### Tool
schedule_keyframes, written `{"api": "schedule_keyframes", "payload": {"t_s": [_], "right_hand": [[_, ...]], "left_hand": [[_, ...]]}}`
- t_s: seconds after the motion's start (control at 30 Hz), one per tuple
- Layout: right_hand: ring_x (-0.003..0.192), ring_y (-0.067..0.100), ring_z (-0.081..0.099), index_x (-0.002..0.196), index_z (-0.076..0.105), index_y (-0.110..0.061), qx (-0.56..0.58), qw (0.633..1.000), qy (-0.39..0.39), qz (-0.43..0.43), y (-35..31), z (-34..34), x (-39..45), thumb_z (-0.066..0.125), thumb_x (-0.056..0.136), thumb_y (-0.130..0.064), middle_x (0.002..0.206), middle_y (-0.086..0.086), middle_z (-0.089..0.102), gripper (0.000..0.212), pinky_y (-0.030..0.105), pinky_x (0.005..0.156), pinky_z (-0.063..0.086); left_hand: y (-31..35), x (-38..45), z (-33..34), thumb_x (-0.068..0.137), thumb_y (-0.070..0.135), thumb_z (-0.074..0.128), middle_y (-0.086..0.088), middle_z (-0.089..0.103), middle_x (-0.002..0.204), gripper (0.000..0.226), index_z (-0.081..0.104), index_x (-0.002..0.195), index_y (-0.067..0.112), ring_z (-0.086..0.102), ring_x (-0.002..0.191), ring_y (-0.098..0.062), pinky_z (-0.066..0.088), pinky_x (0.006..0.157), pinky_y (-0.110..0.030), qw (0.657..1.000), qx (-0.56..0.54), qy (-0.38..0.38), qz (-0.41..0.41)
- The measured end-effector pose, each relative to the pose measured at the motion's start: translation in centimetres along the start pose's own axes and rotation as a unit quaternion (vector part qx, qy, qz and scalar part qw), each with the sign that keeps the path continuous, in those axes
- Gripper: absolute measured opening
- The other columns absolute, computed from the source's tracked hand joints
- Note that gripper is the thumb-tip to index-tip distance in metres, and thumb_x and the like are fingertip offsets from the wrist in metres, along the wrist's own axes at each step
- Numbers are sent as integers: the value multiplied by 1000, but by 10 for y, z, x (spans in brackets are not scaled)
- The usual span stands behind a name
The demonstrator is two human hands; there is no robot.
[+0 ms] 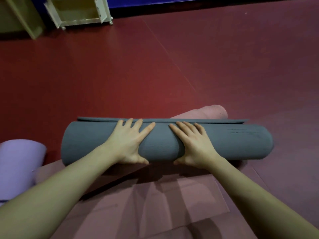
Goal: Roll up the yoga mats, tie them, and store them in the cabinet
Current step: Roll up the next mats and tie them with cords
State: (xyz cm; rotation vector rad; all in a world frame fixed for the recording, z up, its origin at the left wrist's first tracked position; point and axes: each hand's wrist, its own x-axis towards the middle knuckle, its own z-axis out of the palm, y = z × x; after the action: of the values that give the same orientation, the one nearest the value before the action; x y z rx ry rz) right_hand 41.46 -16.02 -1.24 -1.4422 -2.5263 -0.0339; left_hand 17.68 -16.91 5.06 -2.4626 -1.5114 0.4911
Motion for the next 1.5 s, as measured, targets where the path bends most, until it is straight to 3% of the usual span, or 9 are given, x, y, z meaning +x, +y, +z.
{"api": "schedule_keyframes", "payload": {"t_s": [0.37, 0.5, 0.57, 0.73, 0.9, 1.07, 1.2, 1.3, 1.5], "right_hand": [[146, 22, 15, 152, 6, -36, 48, 993, -99, -30, -57, 12, -2, 70, 58, -70, 160, -2, 17, 119, 39, 117, 6], [131, 33, 40, 147, 26, -34, 25, 1000, 15, -12, -65, 18, 0, 52, 64, -73, 144, 6, 45, 95, 52, 109, 28], [116, 34, 45, 142, 37, -31, 6, 998, 67, 1, -67, 19, 2, 60, 65, -69, 130, 9, 53, 89, 55, 99, 39], [125, 36, 50, 141, 43, -24, 15, 996, 73, 48, -70, 25, 12, 69, 68, -59, 132, 10, 56, 85, 58, 101, 37], [147, 26, 15, 152, 15, -34, 42, 997, -23, 69, -73, 16, 23, 61, 81, -60, 156, 1, 26, 88, 54, 115, 7], [148, 23, -5, 149, -14, -37, -39, 993, -105, 48, -67, 4, 31, 71, 63, -67, 161, -5, -2, 125, 61, 112, -1], [146, 27, 11, 153, 5, -27, -50, 993, -83, 72, -54, 3, 31, 78, 52, -66, 158, 6, 16, 131, 60, 113, 4], [134, 30, 38, 149, 29, -20, -47, 996, -64, 29, -42, -1, 28, 79, 42, -67, 145, 8, 41, 127, 55, 109, 26], [123, 30, 50, 143, 40, -15, 0, 998, -51, 21, -30, -4, 3, 83, 37, -61, 137, 6, 51, 123, 45, 100, 37]], "left_hand": [[-29, -57, 34, 61, 88, 49, -16, 17, 155, 120, -14, 148, 35, 26, 137, -37, 26, 109, -45, 997, -47, -61, 0], [-52, -48, 32, 62, 88, 48, -12, 13, 157, 117, -17, 147, 40, 24, 139, -37, 23, 111, -44, 997, -52, -57, -9], [-60, -43, 32, 64, 88, 45, -10, 15, 157, 113, -18, 146, 42, 27, 136, -36, 25, 110, -44, 998, -42, -41, -8], [-61, -48, 44, 80, 74, 37, -13, 36, 150, 84, 7, 149, 37, 42, 127, -43, 32, 103, -57, 992, 0, 113, 49], [-45, -46, 56, 66, 79, 55, -10, -5, 159, 123, -22, 147, 28, 7, 142, -45, 4, 108, -66, 998, 11, 38, -45], [-59, -36, 51, 65, 77, 60, -10, 8, 158, 124, -16, 149, 28, 21, 138, -42, 17, 110, -59, 999, -9, 35, -32], [-68, -26, 43, 56, 83, 59, -4, 22, 154, 125, -4, 151, 32, 38, 127, -33, 31, 105, -49, 999, -35, 24, -9], [-64, -24, 39, 53, 86, 58, -1, 26, 153, 126, -3, 150, 33, 41, 124, -30, 34, 102, -45, 998, -58, 13, 3], [-30, -29, 18, 61, 84, 55, -15, -8, 158, 128, -27, 144, 33, 13, 141, -43, 16, 111, -59, 999, -1, 19, 48]]}}
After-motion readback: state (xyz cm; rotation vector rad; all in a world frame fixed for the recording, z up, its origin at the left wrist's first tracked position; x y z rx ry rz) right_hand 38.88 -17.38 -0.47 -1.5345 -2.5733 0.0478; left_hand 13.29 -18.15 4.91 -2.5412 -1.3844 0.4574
